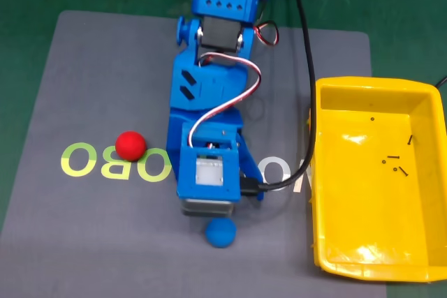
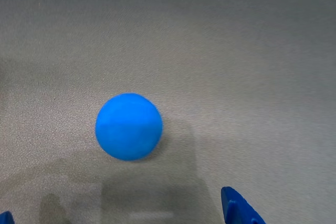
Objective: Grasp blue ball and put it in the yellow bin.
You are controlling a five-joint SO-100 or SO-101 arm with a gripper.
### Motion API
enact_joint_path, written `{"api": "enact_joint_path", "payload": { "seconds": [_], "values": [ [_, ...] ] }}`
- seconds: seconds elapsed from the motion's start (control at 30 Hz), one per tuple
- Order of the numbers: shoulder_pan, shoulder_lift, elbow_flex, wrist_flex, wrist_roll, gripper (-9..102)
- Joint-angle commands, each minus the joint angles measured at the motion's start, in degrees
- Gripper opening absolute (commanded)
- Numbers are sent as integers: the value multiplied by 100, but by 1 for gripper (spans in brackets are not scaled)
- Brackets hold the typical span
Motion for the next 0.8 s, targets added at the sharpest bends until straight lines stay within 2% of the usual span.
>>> {"api": "enact_joint_path", "payload": {
  "seconds": [0.0,0.43,0.57,0.77],
  "values": [
    [-79,-79,-624,-132,53,43],
    [-185,-1099,-1608,-105,97,38],
    [-246,-1257,-1705,-105,158,29],
    [-316,-1318,-1731,-105,264,5]
  ]
}}
